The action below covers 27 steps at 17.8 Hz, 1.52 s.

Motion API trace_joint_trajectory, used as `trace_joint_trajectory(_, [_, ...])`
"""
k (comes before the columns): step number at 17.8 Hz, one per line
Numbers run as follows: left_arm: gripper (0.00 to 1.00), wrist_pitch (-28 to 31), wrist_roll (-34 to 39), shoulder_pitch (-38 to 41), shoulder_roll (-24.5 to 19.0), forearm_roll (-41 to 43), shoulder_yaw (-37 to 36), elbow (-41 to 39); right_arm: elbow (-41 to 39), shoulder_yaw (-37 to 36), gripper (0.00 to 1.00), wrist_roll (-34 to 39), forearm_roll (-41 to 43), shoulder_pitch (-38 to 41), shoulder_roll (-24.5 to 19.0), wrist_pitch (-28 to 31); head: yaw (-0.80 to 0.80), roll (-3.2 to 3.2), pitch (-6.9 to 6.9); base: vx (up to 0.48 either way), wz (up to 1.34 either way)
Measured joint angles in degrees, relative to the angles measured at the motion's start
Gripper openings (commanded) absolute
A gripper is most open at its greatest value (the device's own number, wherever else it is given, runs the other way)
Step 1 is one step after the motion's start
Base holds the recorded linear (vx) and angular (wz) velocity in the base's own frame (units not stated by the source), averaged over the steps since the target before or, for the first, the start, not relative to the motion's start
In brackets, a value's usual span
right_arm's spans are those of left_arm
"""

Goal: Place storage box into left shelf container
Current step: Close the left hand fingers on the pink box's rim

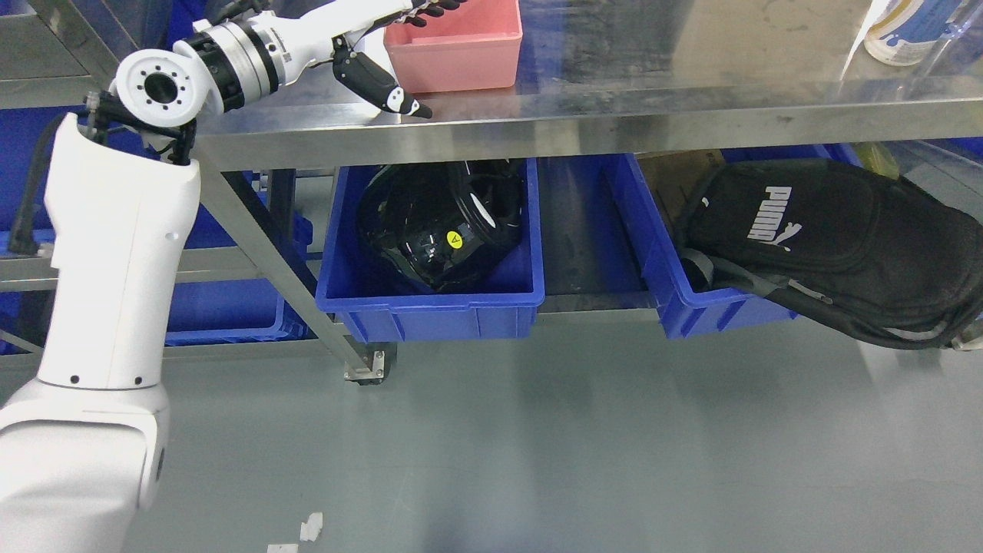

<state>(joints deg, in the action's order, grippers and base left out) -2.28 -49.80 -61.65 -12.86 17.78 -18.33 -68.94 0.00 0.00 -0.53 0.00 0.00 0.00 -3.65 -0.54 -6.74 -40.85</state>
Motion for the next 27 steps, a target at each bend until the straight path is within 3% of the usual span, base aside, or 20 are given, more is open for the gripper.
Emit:
trace_joint_trajectory(4, [0.85, 0.1, -0.2, -2.4, 2.4, 2.8, -0.8, 4.2, 0.0, 0.0, 1.00, -0.1, 0.0, 0.0, 0.0, 0.0, 0.00, 0.00, 0.00, 0.000, 0.00])
trace_joint_trajectory(10, [0.57, -0.2, -1.4, -6.0, 5.7, 6.1, -1.4, 10.8, 0.0, 0.0, 1.00, -0.2, 0.0, 0.0, 0.0, 0.0, 0.00, 0.00, 0.00, 0.000, 0.00])
trace_joint_trajectory(12, [0.43, -0.3, -1.7, -6.6, 6.6, 6.5, -1.5, 12.5, 0.0, 0.0, 1.00, -0.2, 0.0, 0.0, 0.0, 0.0, 0.00, 0.00, 0.00, 0.000, 0.00])
trace_joint_trajectory(16, [0.04, -0.9, -1.8, -7.4, 8.0, 7.0, -0.9, 15.3, 0.0, 0.0, 1.00, -0.2, 0.0, 0.0, 0.0, 0.0, 0.00, 0.00, 0.00, 0.000, 0.00])
trace_joint_trajectory(17, [0.01, -1.3, -1.9, -7.5, 8.3, 7.0, -0.5, 15.9, 0.0, 0.0, 1.00, -0.2, 0.0, 0.0, 0.0, 0.0, 0.00, 0.00, 0.00, 0.000, 0.00])
trace_joint_trajectory(24, [0.00, -9.5, -0.5, -6.9, 10.4, 6.2, 5.4, 20.2, 0.0, 0.0, 1.00, -0.5, 0.0, 0.0, 0.0, 0.0, 0.00, 0.00, 0.00, -0.007, 0.04])
trace_joint_trajectory(27, [0.00, -9.7, 0.4, -6.6, 11.0, -0.1, 8.7, 21.6, 0.0, 0.0, 1.00, -0.5, 0.0, 0.0, 0.0, 0.0, 0.00, 0.00, 0.00, 0.000, 0.00])
